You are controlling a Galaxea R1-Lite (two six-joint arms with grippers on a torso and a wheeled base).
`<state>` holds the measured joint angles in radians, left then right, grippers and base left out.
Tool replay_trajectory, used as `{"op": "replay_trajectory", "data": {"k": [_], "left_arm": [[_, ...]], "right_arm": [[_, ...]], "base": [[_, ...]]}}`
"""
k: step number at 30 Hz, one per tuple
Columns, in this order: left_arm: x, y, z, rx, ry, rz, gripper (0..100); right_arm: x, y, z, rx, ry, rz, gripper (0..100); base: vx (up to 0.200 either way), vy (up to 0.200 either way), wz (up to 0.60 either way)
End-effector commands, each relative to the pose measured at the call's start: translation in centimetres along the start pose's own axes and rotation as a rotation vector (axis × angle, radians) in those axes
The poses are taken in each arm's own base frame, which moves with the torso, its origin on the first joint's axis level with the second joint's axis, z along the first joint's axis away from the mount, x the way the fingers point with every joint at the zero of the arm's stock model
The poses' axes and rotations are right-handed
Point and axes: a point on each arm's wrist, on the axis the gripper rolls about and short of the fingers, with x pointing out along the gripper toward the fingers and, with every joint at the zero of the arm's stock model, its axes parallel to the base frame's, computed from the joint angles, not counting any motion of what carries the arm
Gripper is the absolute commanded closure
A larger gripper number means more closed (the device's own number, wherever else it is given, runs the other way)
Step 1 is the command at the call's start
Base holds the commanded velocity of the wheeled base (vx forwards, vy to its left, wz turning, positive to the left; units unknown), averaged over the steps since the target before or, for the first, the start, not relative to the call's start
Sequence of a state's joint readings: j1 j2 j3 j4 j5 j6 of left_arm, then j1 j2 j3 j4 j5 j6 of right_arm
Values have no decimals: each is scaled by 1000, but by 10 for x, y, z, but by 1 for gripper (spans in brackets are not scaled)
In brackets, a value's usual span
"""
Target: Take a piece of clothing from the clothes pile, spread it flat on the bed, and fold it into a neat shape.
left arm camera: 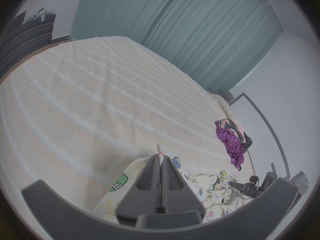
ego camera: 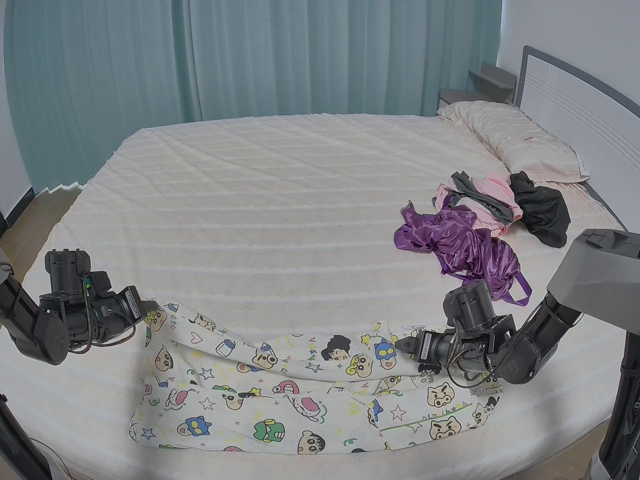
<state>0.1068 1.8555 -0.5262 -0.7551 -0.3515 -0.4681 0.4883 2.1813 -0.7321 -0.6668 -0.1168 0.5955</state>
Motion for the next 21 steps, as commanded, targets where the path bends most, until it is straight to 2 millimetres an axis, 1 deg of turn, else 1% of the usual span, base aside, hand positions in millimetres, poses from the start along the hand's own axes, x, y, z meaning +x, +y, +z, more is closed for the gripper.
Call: {"op": "replay_trajectory", "data": {"k": [1, 2, 4, 7, 8, 12, 15, 18, 21], "left_arm": [[-3, 8, -4, -21, 13, 20, 100], [-3, 9, -4, -23, 14, 22, 100], [-8, 16, -13, -41, 41, 47, 100], [-12, 21, -18, -54, 52, 62, 100], [-16, 25, -22, -65, 58, 76, 100], [-20, 28, -27, -75, 72, 87, 100], [-24, 27, -30, -77, 76, 89, 100], [-26, 26, -30, -75, 74, 87, 100], [-26, 25, -30, -73, 72, 85, 100]], "right_arm": [[1, -1, -2, 4, 7, -1, 0], [1, -1, -2, 4, 7, -1, 0], [0, -1, -1, 24, 2, 1, 0], [-3, 0, 2, 48, -7, 5, 0], [-10, 1, 6, 61, -23, 17, 0], [-25, -5, 17, 86, -62, 21, 0], [-43, -15, 24, 110, -84, 19, 0], [-53, -28, 18, 126, -58, 8, 0], [-54, -37, 7, 144, -13, -13, 0]], "base": [[0, 0, 0], [0, 0, 0], [0, 0, 0], [0, 0, 0], [0, 0, 0], [0, 0, 0], [0, 0, 0], [0, 0, 0], [0, 0, 0]]}}
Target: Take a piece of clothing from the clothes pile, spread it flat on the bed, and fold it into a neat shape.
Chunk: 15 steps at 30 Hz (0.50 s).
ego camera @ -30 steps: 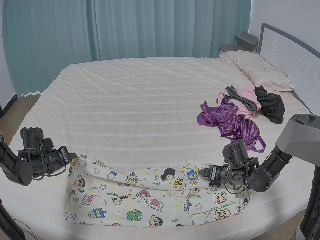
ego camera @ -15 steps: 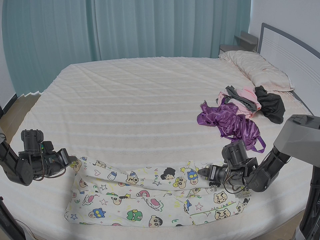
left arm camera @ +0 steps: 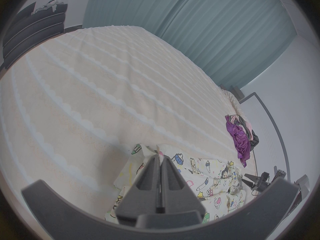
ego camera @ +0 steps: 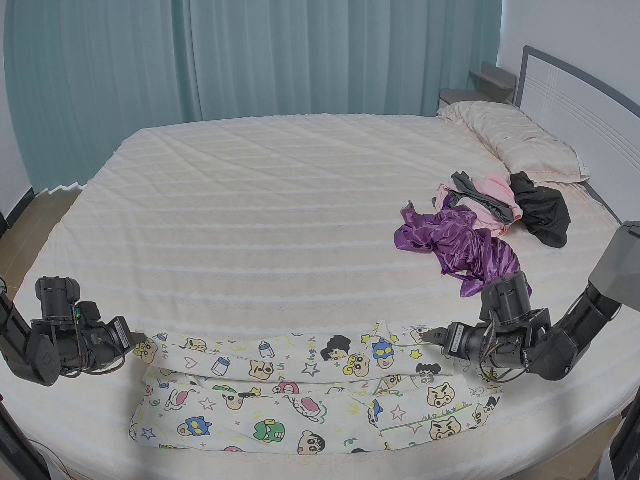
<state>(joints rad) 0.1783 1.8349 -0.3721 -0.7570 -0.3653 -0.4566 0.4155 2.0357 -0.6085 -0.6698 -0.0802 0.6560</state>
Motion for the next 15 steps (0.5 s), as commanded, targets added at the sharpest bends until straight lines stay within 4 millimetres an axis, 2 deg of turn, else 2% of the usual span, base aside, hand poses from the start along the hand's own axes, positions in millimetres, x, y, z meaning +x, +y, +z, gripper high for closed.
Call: {"op": "replay_trajectory", "data": {"k": [1, 5, 15], "left_arm": [[-3, -1, -1, 2, -5, -3, 100], [-3, -1, 0, 1, -6, -3, 100], [-3, -1, -1, 0, -5, -3, 100]], "right_arm": [[-14, -15, -5, 52, 21, -21, 0], [-11, -16, -10, 152, 64, -8, 0], [14, -17, -17, 171, 138, 3, 0]], "base": [[0, 0, 0], [0, 0, 0], [0, 0, 0]]}}
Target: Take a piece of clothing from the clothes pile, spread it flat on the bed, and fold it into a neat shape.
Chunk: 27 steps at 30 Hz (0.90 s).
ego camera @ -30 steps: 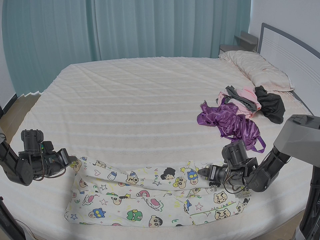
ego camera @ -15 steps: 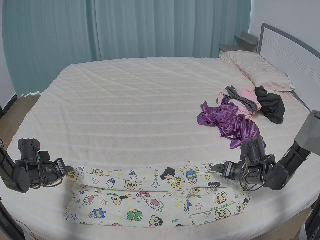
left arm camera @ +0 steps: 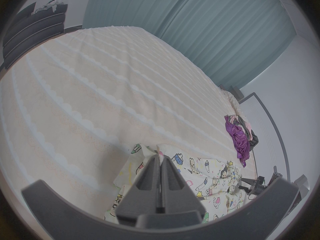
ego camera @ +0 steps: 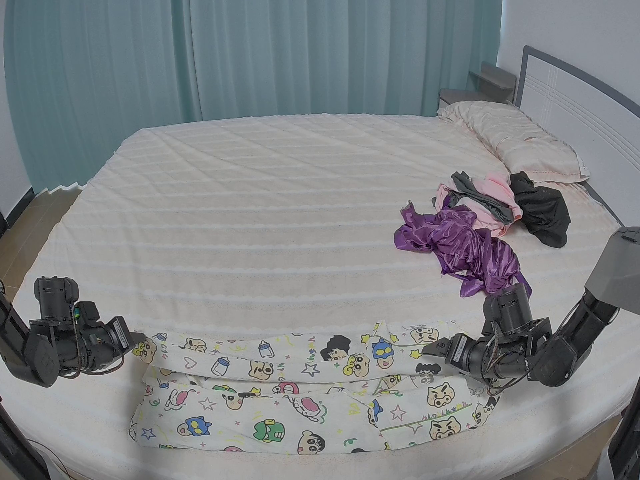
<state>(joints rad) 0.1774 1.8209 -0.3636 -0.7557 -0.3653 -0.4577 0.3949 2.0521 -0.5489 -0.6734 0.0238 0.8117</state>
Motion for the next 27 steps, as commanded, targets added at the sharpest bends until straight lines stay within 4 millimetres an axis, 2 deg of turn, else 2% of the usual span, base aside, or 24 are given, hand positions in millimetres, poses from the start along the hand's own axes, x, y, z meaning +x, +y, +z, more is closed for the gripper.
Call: {"op": "replay_trajectory", "data": {"k": [1, 2, 12, 17, 27], "left_arm": [[0, 0, 1, 0, -3, -1, 100], [0, 0, 1, 0, -3, -1, 100], [0, -1, 3, 6, -12, -2, 100], [-4, -5, 7, 15, -37, -10, 100], [-5, -6, 8, 18, -44, -12, 100]], "right_arm": [[16, -2, -1, 5, 27, -8, 0], [17, -1, 1, 7, 25, 1, 100], [14, 2, 12, 69, -24, 43, 100], [3, 6, 21, 77, -63, 71, 100], [4, 2, 18, 77, -49, 54, 100]], "base": [[0, 0, 0], [0, 0, 0], [0, 0, 0], [0, 0, 0], [0, 0, 0]]}}
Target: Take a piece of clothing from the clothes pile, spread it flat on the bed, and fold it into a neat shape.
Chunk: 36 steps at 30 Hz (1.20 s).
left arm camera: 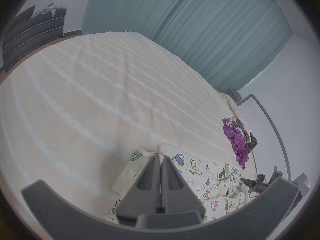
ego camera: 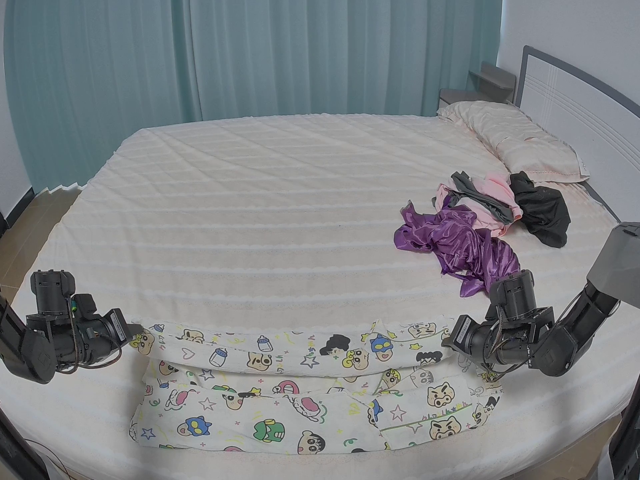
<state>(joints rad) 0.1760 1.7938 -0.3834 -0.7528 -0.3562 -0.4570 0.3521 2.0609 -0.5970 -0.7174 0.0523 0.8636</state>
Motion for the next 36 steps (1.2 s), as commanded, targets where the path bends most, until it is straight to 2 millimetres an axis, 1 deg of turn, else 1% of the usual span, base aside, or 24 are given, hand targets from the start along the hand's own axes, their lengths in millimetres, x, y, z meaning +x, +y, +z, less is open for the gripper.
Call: {"op": "replay_trajectory", "data": {"k": [1, 4, 5, 7, 12, 17, 19, 22, 23, 27, 33, 36], "left_arm": [[0, 0, 0, 0, -1, 0, 100], [0, 0, 0, -1, 1, 1, 100], [0, 0, 0, -1, 1, 1, 100], [-1, 0, -1, -1, 1, 1, 100], [-1, 0, -1, -2, 3, 2, 100], [-1, 1, -2, -1, 4, 3, 100], [-1, 1, -2, -1, 3, 4, 100], [-1, 0, -1, 0, 2, 3, 100], [-1, 0, -1, 0, 1, 3, 100], [-1, 0, -1, -1, 3, 4, 100], [0, 0, 0, 8, -2, 1, 100], [1, -3, 7, 16, -25, -4, 100]], "right_arm": [[2, -3, -4, -3, 13, -12, 100], [7, -6, -6, -4, 28, -26, 100], [7, -6, -6, -4, 28, -26, 0], [9, -7, -7, -4, 33, -27, 0], [7, -9, -7, -3, 32, -32, 0], [9, -12, -11, -2, 50, -45, 0], [15, -12, -11, 2, 53, -44, 0], [18, -11, -12, 2, 74, -30, 0], [18, -10, -12, 1, 83, -19, 100], [16, -5, -8, 5, 66, 17, 100], [7, -3, 2, 15, 27, 41, 100], [1, 1, 8, 19, 3, 61, 100]], "base": [[0, 0, 0], [0, 0, 0], [0, 0, 0], [0, 0, 0], [0, 0, 0], [0, 0, 0], [0, 0, 0], [0, 0, 0], [0, 0, 0], [0, 0, 0], [0, 0, 0], [0, 0, 0]]}}
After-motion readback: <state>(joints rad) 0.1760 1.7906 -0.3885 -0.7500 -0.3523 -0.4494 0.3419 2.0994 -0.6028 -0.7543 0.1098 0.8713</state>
